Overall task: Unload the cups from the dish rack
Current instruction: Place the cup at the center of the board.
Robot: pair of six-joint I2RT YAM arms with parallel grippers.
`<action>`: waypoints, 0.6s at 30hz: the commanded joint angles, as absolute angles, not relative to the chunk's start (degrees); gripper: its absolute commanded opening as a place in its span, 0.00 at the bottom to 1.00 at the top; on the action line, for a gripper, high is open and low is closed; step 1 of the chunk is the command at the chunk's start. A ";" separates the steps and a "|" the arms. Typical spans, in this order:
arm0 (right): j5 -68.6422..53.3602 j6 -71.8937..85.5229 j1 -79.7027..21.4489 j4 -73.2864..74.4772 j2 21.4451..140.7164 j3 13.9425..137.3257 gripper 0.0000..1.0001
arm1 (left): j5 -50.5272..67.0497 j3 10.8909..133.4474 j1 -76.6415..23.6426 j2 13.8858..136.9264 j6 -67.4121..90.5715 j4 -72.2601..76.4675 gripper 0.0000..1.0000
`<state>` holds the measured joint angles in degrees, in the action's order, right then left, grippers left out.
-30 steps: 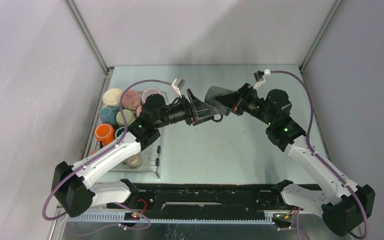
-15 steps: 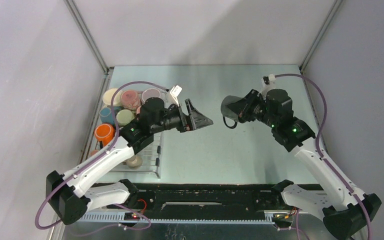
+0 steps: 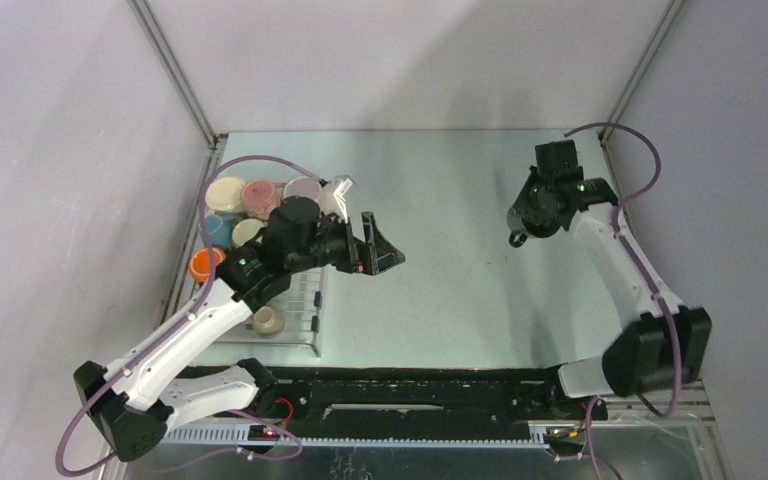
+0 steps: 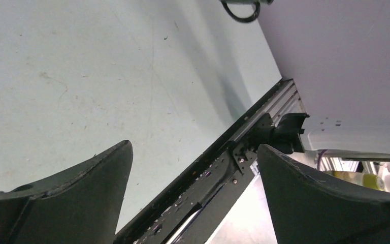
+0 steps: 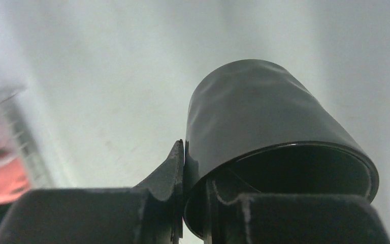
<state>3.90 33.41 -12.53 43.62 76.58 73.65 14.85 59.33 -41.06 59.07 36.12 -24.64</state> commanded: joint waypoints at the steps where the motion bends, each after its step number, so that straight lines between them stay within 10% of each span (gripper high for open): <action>1: 9.98 28.37 -6.58 46.57 84.55 80.66 0.00 | 13.12 62.55 -40.83 56.63 30.82 -28.94 1.00; 18: 11.57 23.49 1.88 52.58 115.58 102.59 0.00 | 15.37 62.43 -40.82 53.96 26.21 -34.64 1.00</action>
